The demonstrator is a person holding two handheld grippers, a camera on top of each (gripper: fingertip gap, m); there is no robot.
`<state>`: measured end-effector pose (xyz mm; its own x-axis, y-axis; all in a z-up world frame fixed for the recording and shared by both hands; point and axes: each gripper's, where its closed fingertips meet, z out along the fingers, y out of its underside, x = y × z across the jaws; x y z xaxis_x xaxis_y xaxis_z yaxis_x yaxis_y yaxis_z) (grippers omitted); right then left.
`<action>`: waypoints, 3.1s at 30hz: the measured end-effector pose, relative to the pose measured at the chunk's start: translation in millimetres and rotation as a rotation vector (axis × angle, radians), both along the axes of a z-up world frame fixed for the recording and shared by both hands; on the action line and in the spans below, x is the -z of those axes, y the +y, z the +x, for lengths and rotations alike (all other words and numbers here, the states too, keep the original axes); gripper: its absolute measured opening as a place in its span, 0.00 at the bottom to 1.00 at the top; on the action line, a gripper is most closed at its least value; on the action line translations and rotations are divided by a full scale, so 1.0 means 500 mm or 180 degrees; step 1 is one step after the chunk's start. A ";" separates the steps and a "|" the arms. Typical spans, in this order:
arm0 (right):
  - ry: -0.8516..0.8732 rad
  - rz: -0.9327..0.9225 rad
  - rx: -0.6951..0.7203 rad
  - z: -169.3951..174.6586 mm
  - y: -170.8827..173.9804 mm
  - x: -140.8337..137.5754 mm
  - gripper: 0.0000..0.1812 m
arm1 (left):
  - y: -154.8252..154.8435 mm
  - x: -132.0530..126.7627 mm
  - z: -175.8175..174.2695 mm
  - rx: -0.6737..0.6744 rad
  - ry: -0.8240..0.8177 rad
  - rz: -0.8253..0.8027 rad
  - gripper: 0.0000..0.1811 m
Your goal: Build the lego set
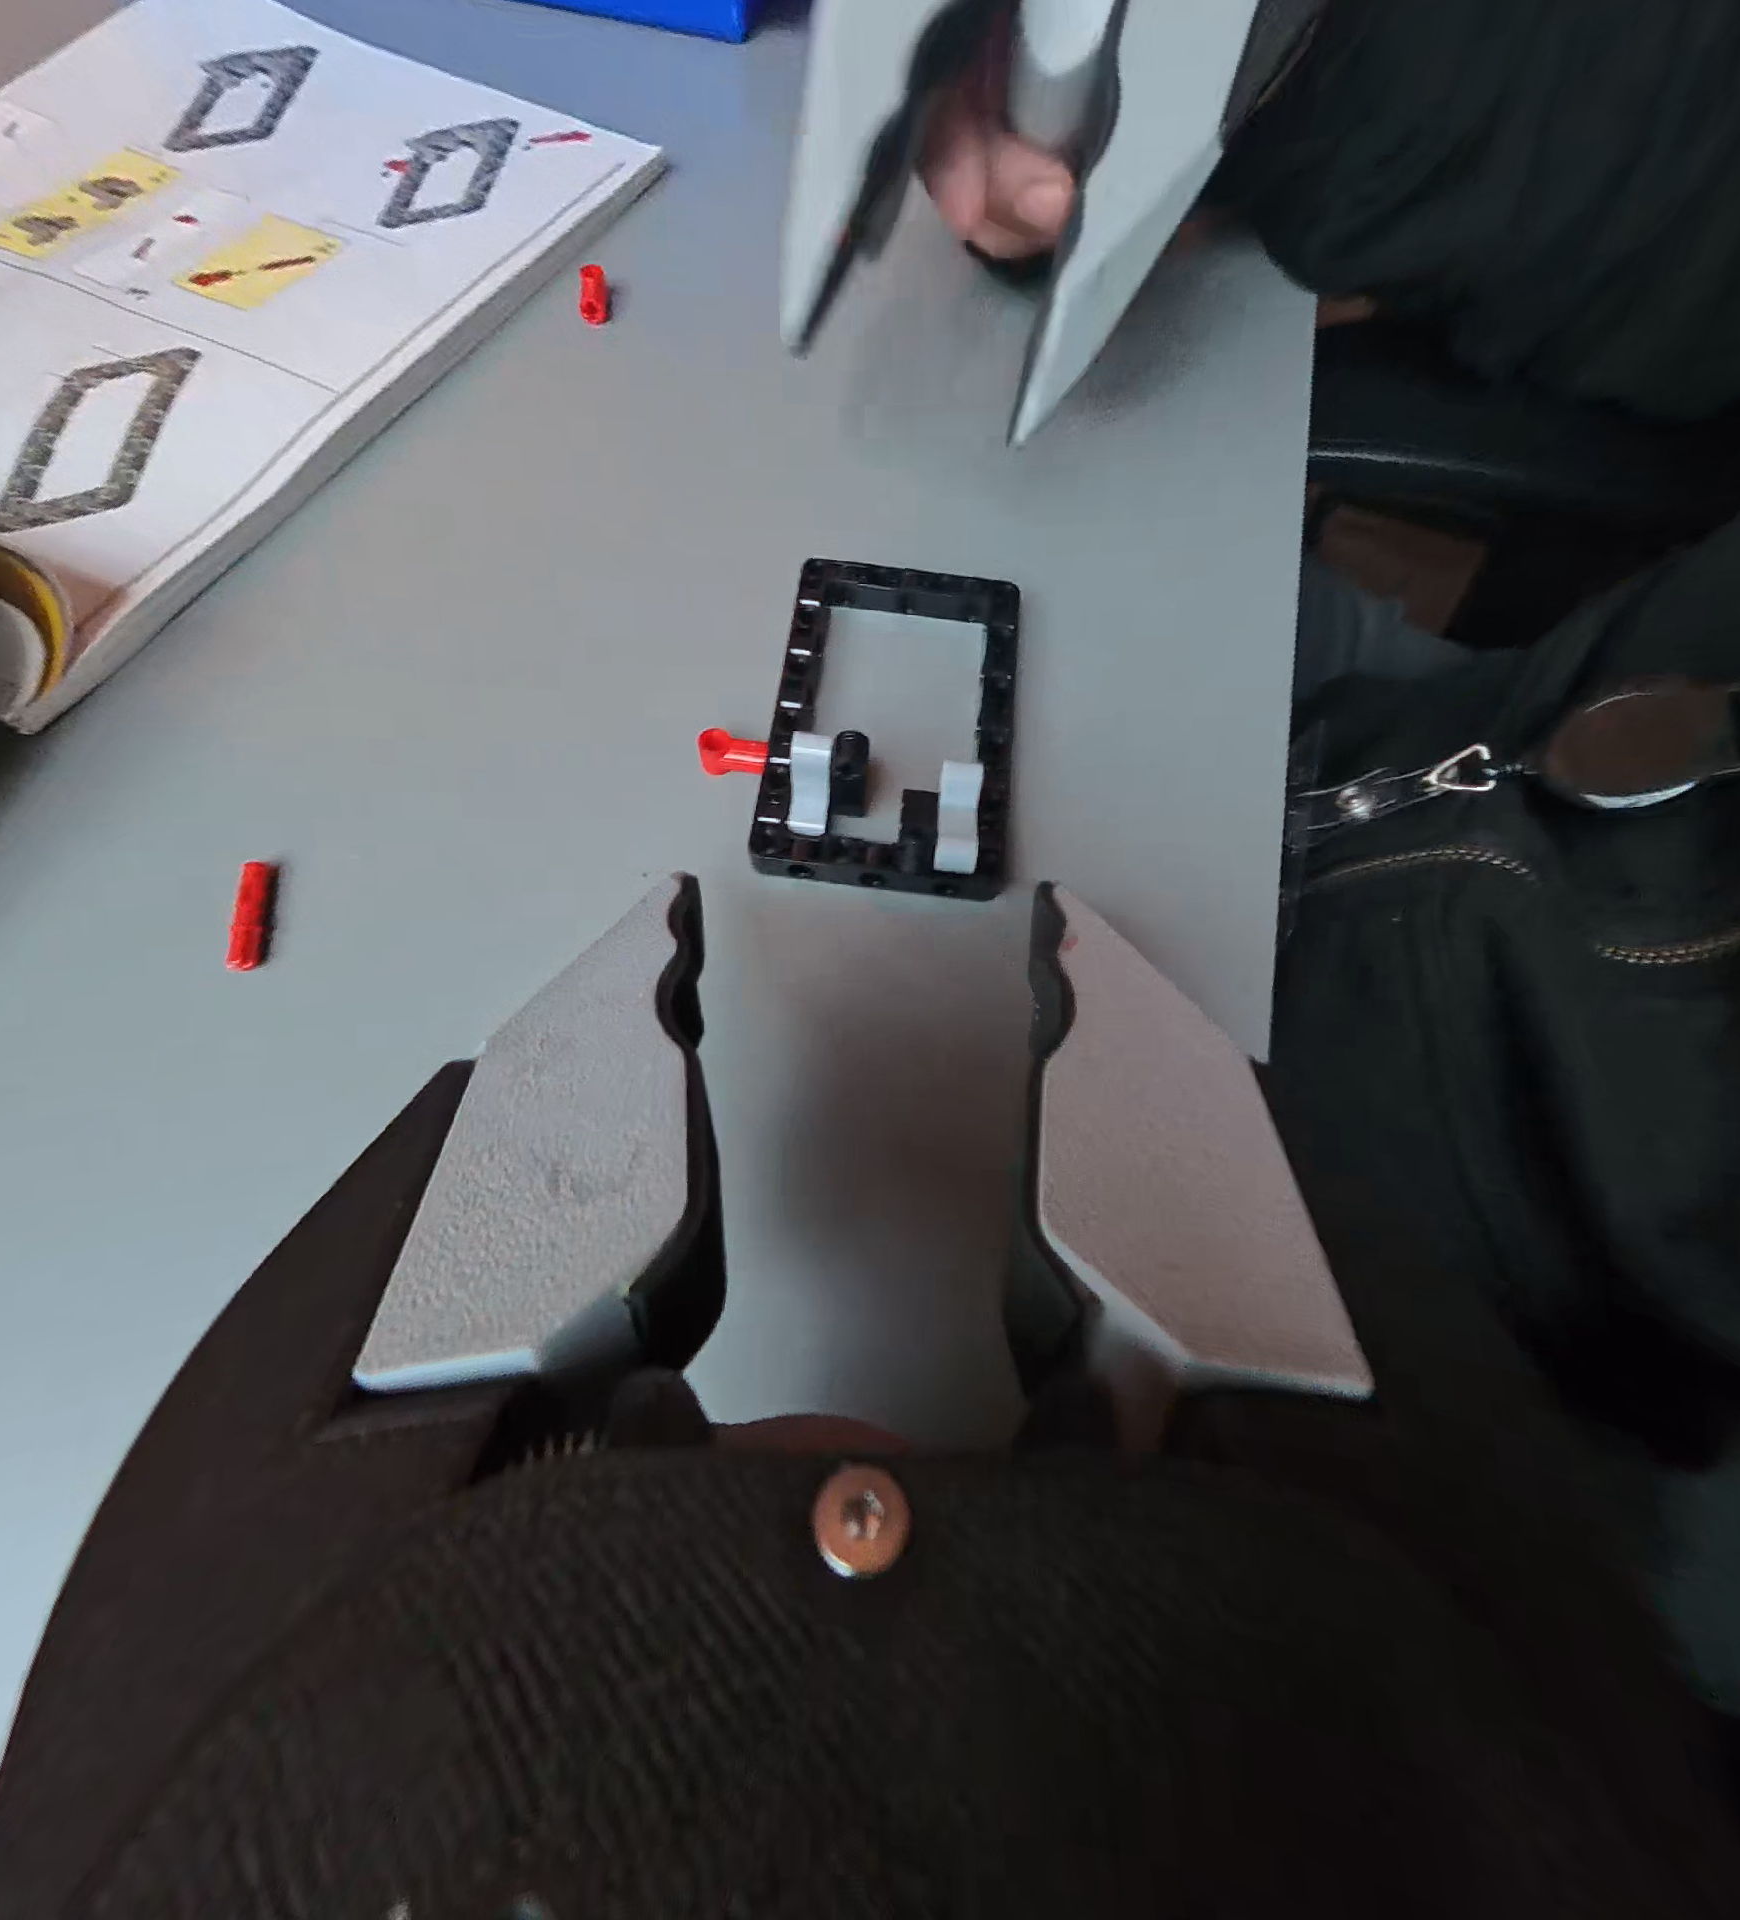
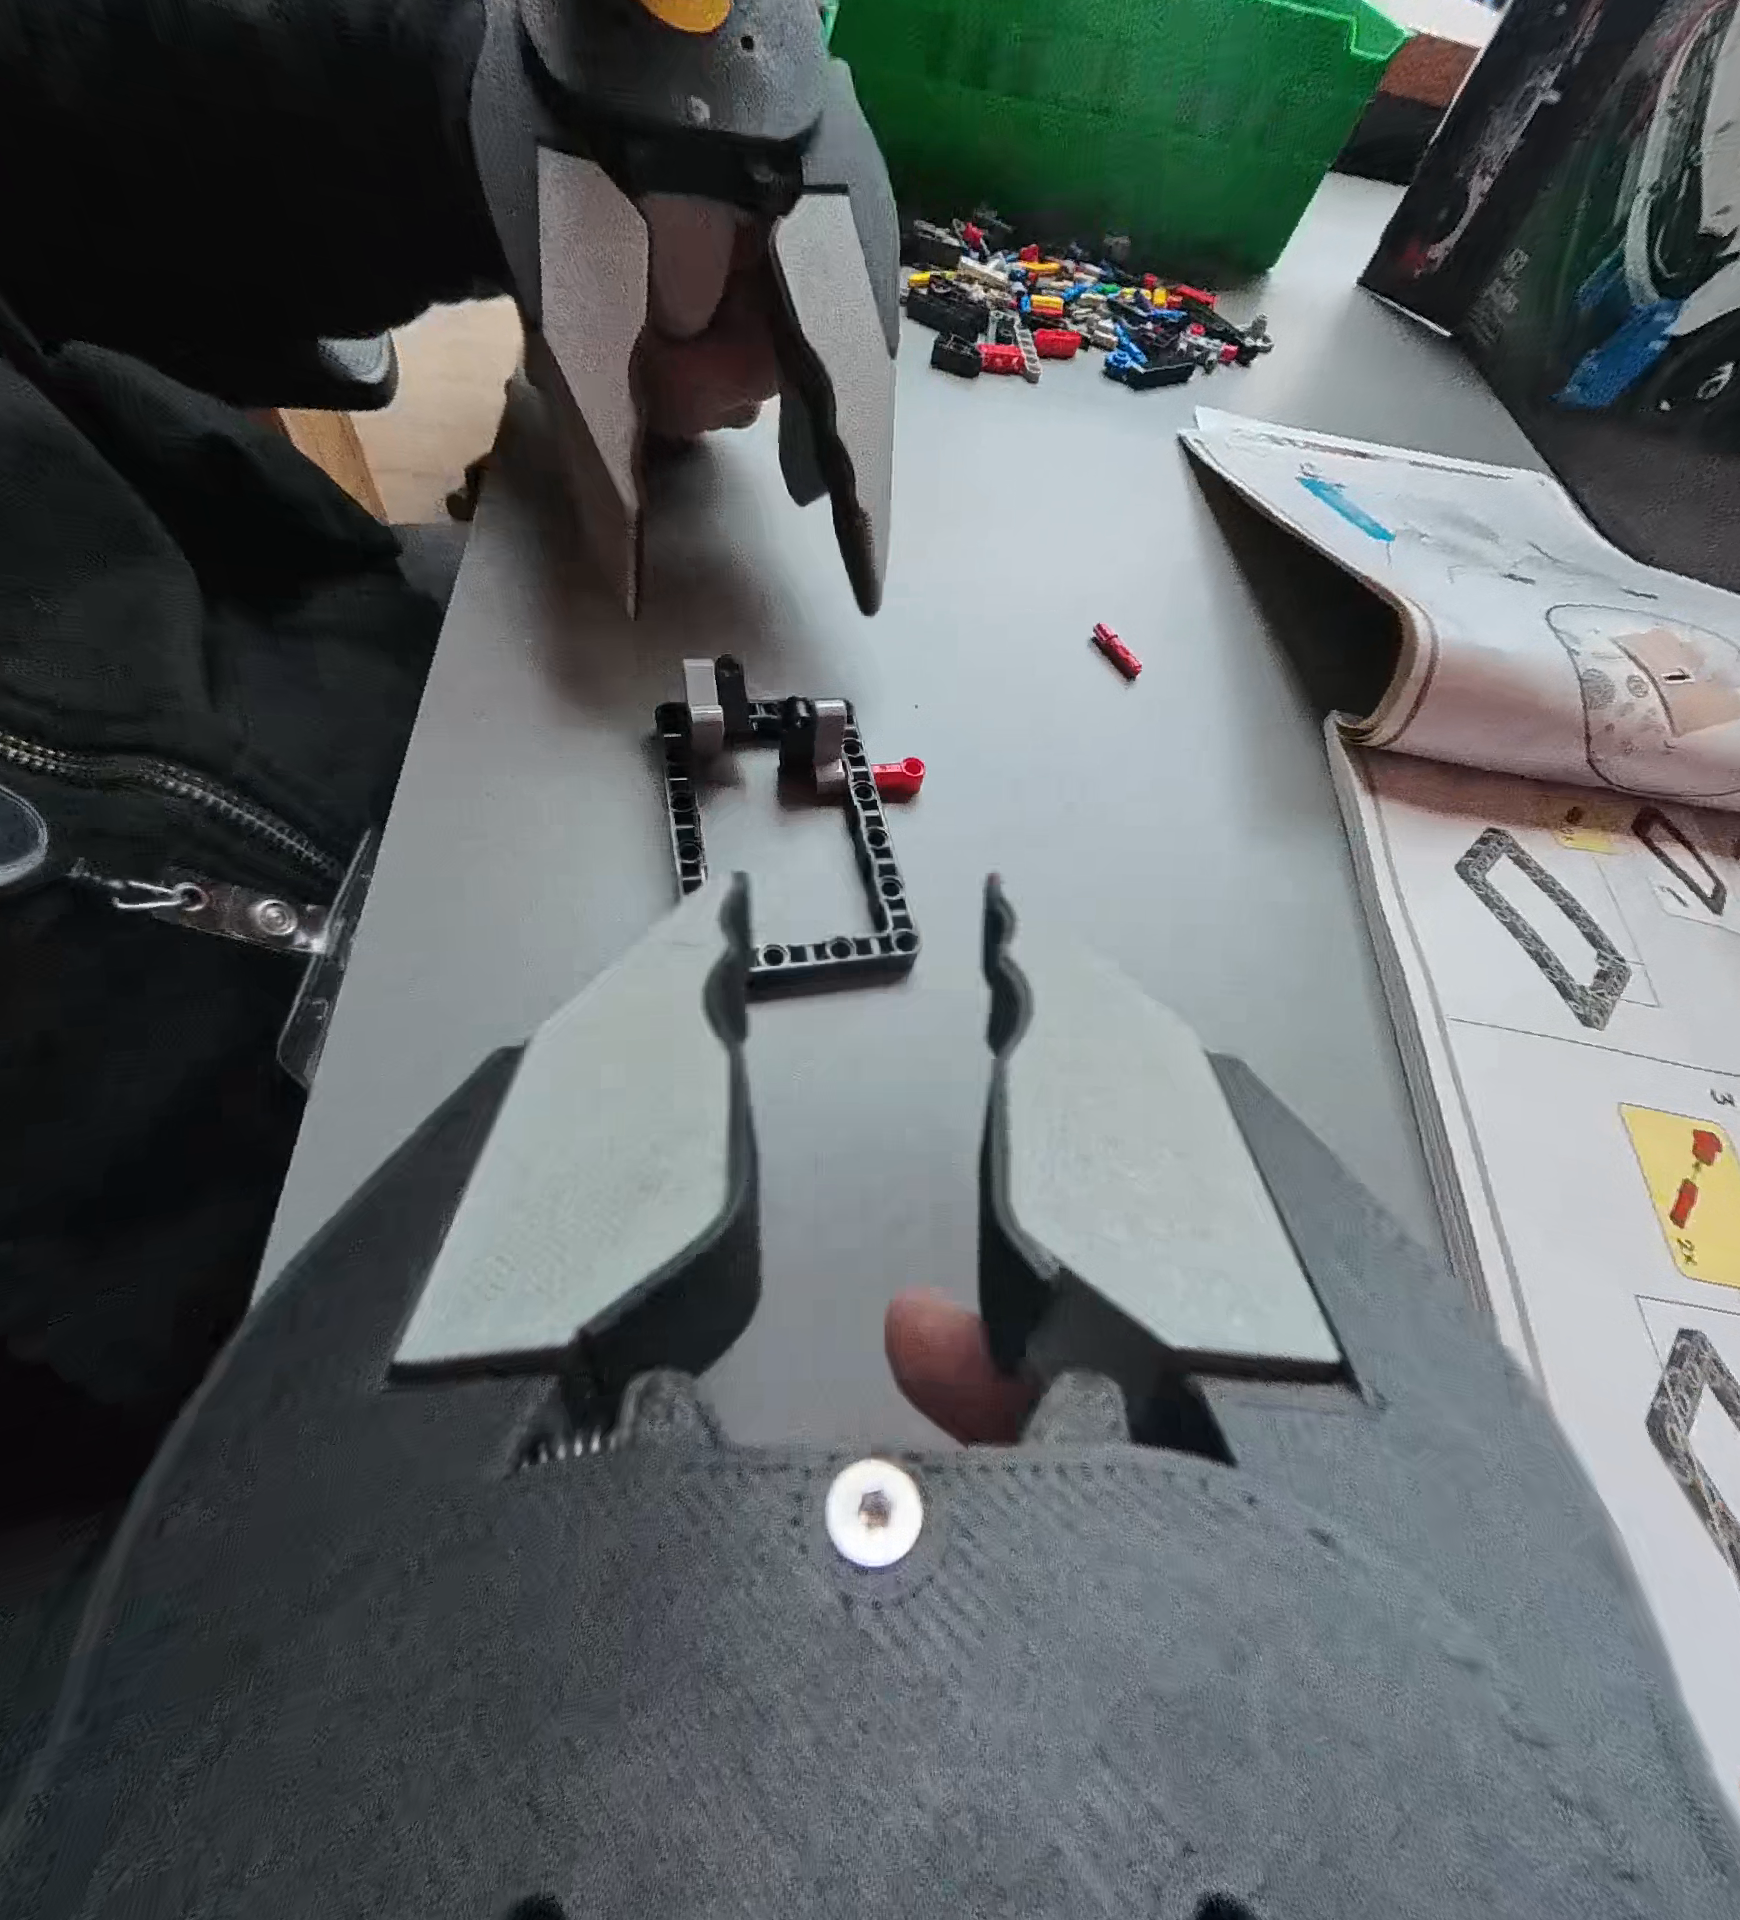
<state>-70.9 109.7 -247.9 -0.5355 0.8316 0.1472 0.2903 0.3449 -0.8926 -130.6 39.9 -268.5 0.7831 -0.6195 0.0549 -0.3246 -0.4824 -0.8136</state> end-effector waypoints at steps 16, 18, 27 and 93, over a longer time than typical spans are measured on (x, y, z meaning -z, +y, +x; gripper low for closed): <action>-0.1003 0.0239 -0.0374 -0.013 -0.050 0.091 0.32 | 0.027 0.048 0.028 0.0194 0.0417 -0.0275 0.32; -0.0974 0.0291 -0.0431 -0.016 -0.050 0.090 0.31 | 0.027 0.047 0.028 0.0211 0.0454 -0.0239 0.32; -0.0126 0.1087 -0.0254 -0.021 -0.051 0.066 0.31 | 0.027 0.021 0.026 0.0333 0.1276 0.0797 0.32; 0.0322 0.0654 0.0371 -0.021 -0.001 0.007 0.13 | -0.020 0.013 -0.034 0.0072 0.0733 0.0444 0.00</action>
<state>-81.5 109.0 -251.4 -0.4116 0.8339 0.3676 0.2515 0.4916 -0.8337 -147.7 29.8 -274.8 0.7510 -0.6260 -0.2101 -0.5182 -0.3615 -0.7751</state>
